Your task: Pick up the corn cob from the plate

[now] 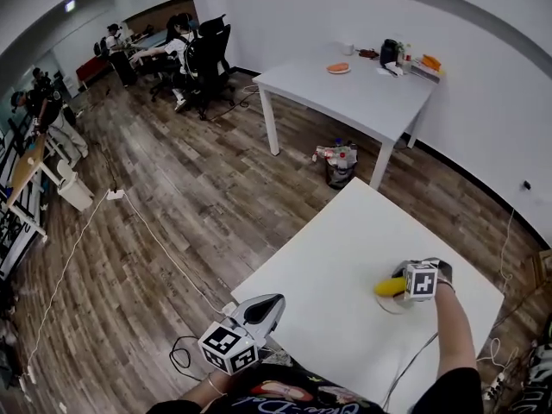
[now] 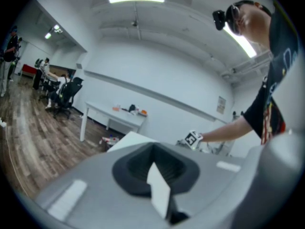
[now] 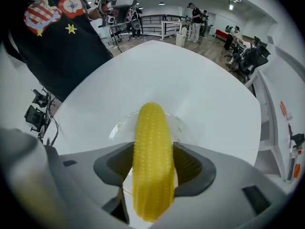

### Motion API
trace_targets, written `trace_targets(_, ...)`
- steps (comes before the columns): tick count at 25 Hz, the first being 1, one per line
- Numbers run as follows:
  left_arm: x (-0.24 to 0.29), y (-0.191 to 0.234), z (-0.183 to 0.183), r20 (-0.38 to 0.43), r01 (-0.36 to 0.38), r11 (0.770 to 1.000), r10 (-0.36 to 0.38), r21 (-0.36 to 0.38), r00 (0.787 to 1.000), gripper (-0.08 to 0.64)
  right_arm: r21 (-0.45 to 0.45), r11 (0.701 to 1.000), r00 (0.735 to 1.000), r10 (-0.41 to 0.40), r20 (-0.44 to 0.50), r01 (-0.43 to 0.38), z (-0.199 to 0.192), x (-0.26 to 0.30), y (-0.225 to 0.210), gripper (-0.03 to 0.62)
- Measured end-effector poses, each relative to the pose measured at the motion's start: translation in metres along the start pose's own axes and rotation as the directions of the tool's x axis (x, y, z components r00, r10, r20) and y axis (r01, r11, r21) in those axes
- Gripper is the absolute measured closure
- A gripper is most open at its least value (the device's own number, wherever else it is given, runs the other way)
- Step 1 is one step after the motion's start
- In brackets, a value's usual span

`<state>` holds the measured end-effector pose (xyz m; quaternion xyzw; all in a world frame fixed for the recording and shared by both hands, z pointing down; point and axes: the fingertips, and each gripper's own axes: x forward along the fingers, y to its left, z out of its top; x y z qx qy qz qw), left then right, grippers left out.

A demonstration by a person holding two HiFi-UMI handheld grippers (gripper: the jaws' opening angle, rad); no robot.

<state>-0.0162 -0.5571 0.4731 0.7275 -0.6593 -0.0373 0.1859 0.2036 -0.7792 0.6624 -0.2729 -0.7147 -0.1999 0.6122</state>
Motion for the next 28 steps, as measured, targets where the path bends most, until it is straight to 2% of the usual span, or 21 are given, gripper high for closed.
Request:
trace_targets(10, -0.013, -0.001, -0.005, 0.018, -0.025, 1.0, 0.025, 0.003, 1.0, 0.563, 0.003, 1.0, 1.0, -0.003, -0.007, 0.004, -0.001, -0.001, 0.001, 0.356)
trace_targets(19, -0.017, -0.005, -0.004, -0.011, -0.004, 1.0, 0.004, 0.018, 1.0, 0.563, 0.02, 1.0, 1.0, -0.015, 0.003, 0.015, 0.002, -0.006, 0.004, 0.356)
trace_targets(21, -0.015, -0.003, -0.003, -0.004, -0.006, 1.0, 0.006, 0.015, 1.0, 0.563, 0.042, 0.998, 0.999, -0.039, 0.024, 0.038, 0.0, -0.009, 0.005, 0.354)
trace_targets(23, -0.011, -0.001, -0.003, 0.005, -0.006, 1.0, 0.006, 0.014, 1.0, 0.563, 0.088, 0.994, 0.993, -0.079, 0.09, 0.071, 0.002, -0.017, 0.007, 0.354)
trace_targets(25, -0.005, 0.002, -0.001, 0.015, -0.001, 1.0, 0.001, 0.019, 1.0, 0.563, 0.153, 0.98, 0.967, -0.156, 0.203, 0.126, 0.013, -0.031, 0.005, 0.354)
trace_targets(26, -0.001, 0.003, 0.001, 0.021, 0.003, 1.0, -0.003, 0.025, 1.0, 0.563, 0.196, 0.969, 0.94, -0.203, 0.275, 0.152, 0.021, -0.04, 0.003, 0.354)
trace_targets(28, 0.008, 0.005, 0.008, 0.032, 0.012, 0.999, -0.013, 0.038, 0.999, 0.563, 0.293, 0.937, 0.854, -0.303, 0.422, 0.188, 0.039, -0.061, -0.003, 0.354)
